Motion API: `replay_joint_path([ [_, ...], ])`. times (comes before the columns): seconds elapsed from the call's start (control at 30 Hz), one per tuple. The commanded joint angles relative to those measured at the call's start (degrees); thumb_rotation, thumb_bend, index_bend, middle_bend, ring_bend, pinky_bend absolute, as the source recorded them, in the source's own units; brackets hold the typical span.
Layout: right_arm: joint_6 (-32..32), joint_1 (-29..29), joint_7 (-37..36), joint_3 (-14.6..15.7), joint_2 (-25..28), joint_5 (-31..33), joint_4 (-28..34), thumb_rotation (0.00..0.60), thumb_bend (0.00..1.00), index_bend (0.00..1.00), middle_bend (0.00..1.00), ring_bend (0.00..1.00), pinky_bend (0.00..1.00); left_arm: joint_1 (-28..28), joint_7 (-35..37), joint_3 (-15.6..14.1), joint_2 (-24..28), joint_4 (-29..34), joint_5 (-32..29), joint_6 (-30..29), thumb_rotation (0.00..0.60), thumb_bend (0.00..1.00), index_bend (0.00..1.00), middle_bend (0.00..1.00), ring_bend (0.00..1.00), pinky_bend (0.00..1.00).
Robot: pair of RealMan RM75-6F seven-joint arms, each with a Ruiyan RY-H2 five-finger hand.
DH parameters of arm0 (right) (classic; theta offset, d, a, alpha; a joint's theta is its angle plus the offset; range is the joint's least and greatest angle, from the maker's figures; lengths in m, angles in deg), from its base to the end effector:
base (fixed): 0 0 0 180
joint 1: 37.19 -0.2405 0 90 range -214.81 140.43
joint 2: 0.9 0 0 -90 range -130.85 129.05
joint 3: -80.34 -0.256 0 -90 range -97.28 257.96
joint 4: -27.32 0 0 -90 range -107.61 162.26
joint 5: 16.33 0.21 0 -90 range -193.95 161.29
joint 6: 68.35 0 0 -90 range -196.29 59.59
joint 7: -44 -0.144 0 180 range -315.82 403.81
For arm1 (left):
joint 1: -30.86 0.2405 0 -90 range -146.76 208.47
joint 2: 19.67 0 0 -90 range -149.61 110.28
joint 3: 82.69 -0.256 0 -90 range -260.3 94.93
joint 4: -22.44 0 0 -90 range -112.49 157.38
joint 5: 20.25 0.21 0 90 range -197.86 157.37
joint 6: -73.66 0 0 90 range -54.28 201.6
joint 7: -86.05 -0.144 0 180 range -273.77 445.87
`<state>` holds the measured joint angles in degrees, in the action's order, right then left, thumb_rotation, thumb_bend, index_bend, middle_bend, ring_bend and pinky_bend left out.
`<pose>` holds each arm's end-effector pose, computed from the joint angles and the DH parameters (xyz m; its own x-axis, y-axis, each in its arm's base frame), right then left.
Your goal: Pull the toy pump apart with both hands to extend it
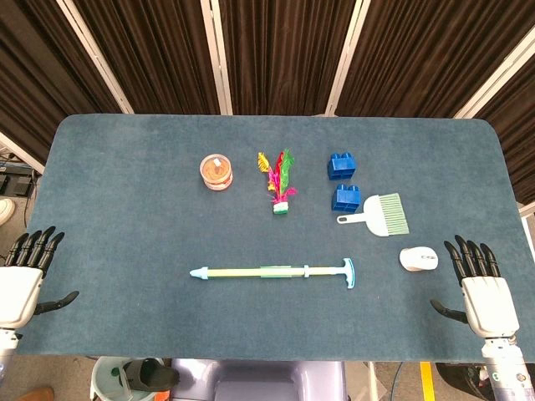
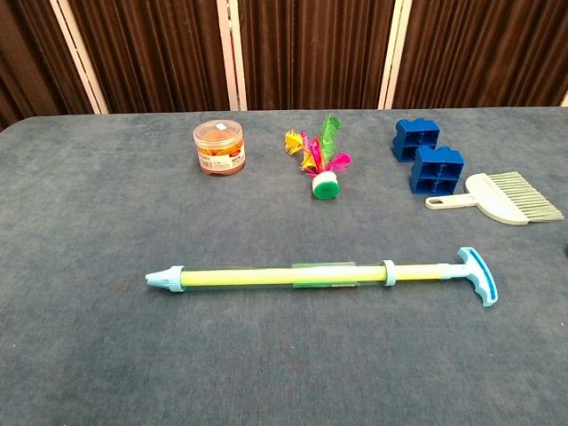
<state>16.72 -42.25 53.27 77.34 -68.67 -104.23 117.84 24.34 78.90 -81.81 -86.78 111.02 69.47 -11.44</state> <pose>-0.3063 -0.1825 0.1399 0.5131 0.0063 0.8583 -0.8573 -0.0456 0.5129 -0.3083 0.1831 0.1398 0.5251 0.0107 0.8510 0.8473 -0.1004 -0.5216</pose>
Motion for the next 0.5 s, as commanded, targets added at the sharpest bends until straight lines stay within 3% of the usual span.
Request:
replay_joint_path([
  [0.03,0.07,0.06,0.02,0.07,0.02,-0.05,-0.06,0.600,0.08,0.00,0.00,0.00,0.00,-0.28,-0.71,-0.02,-0.40,-0.08,-0.30,0.64,0.600,0.11,0.05,0.00,0.02,0.06],
  [0.3,0.13,0.32,-1.41,0.05,0.80,0.34,0.49,0.600,0.08,0.00,0.00,0.00,0.00,-0.93,-4.96,-0.35,-3.24,-0.80,1.20,0.73,0.600,0.11,0.04,0.01,0.02,0.06],
  [0.4,-0.35,0.08,-2.59,-0.33,1.11,0.96,0.58,0.600,0.08,0.00,0.00,0.00,0.00,-2.59,-7.46,-0.63,-7.42,-1.93,4.32,1.20,0.600,0.11,0.14,0.02,0.02,0.06],
  [0.5,-1.49,-0.40,-3.67,-0.43,1.25,1.42,0.67,0.600,0.08,0.00,0.00,0.00,0.00,-3.33,-9.86,0.74,-14.33,-4.47,5.71,-0.77,0.600,0.12,0.32,0.05,0.04,0.09],
])
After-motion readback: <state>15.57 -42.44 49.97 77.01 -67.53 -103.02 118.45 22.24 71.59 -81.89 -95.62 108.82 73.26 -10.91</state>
